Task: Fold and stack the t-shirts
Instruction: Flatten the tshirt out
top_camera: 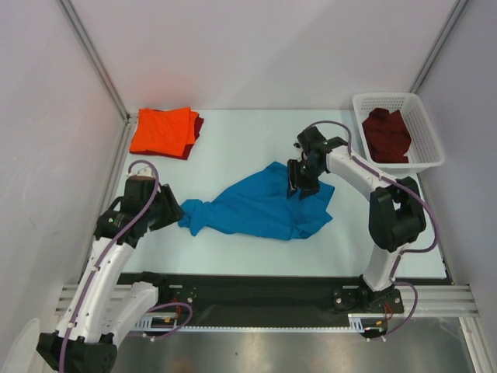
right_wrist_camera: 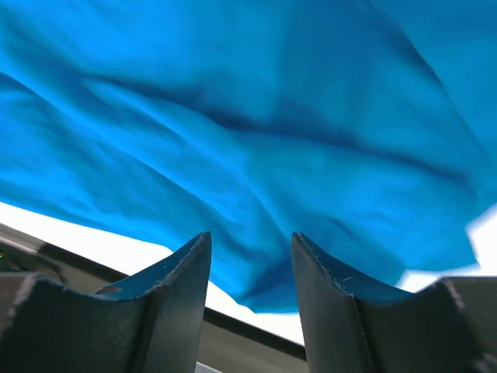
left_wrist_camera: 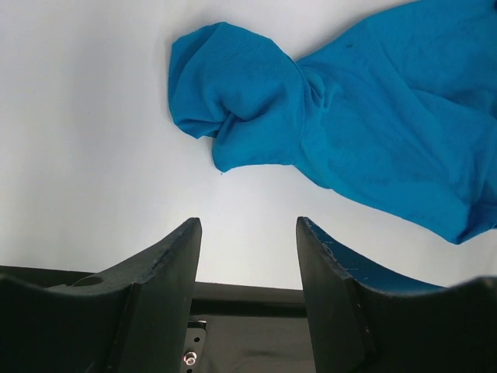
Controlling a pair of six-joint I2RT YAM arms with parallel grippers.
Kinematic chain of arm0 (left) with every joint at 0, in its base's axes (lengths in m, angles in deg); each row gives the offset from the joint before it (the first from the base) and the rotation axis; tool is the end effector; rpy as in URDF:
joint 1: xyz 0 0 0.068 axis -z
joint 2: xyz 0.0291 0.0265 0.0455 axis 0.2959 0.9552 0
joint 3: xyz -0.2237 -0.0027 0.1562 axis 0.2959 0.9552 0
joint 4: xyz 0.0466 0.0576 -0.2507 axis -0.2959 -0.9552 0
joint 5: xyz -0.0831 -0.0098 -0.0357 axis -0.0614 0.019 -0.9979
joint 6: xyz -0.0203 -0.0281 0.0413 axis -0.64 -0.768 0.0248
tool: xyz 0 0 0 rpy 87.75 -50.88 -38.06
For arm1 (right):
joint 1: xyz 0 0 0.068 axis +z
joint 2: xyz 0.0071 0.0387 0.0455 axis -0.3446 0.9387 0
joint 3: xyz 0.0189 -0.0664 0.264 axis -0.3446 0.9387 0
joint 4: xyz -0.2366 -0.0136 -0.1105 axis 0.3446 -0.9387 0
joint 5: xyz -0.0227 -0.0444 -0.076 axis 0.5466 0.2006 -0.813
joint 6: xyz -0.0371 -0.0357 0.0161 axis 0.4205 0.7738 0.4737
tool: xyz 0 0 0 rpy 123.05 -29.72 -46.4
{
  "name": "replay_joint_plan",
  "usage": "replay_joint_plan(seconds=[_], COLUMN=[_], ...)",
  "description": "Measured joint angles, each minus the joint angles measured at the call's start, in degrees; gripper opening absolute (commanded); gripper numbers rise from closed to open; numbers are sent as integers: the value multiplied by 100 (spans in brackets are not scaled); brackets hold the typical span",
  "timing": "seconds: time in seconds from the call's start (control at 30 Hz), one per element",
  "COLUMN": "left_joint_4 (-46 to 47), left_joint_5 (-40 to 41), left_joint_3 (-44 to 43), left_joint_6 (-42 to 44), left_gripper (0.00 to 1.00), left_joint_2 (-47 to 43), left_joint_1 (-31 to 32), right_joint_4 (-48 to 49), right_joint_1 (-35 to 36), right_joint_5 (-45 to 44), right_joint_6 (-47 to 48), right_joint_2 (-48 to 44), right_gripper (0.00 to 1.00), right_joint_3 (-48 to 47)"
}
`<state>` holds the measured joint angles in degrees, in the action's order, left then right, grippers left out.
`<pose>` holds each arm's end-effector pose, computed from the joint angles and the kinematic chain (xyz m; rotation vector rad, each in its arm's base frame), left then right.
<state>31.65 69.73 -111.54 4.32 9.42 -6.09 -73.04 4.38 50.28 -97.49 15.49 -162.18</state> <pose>0.1430 -0.0266 0.2981 -0.4510 2.4193 -0.2780 0.3342 0.1624 0.2347 -0.1986 2.8725 0.5271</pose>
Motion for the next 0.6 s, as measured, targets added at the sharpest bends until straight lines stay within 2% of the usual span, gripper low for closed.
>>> replay_joint_plan(seconds=[0.1, 0.17, 0.27, 0.3, 0.33, 0.37, 0.47, 0.53, 0.6], left_joint_4=[-2, 0, -2, -2, -2, -2, -7, -2, 4], left_joint_5=[-2, -2, -31, -57, -74, -98, -118, -122, -162], left_joint_3=[4, 31, 144, 184, 216, 243, 275, 278, 308], left_joint_6=[-2, -7, -17, -28, -35, -57, -70, -76, -116], left_gripper=[58, 58, 58, 58, 58, 58, 58, 57, 58], left_joint_2=[-39, -111, -232, -254, -271, -278, -280, -284, -291], left_joint_1=[0, 0, 0, 0, 0, 0, 0, 0, 0], right_joint_4=[-74, -168, -138, -120, -76, -81, 85, 289, 470], right_joint_1=[2, 2, -9, -11, -13, -13, -11, -13, -13], right_joint_5=[-236, -356, -424, -422, -411, -376, -210, -125, -87], right_joint_6=[39, 11, -92, -146, -188, -234, -330, -378, -431], right_joint_2=[-420, -916, -1939, -2249, -2535, -2780, -3067, -3071, -2970], right_gripper=[42, 31, 18, 18, 20, 30, 48, 50, 55], right_joint_3=[472, 892, 1755, 2063, 2376, 2688, 3373, 3681, 3786])
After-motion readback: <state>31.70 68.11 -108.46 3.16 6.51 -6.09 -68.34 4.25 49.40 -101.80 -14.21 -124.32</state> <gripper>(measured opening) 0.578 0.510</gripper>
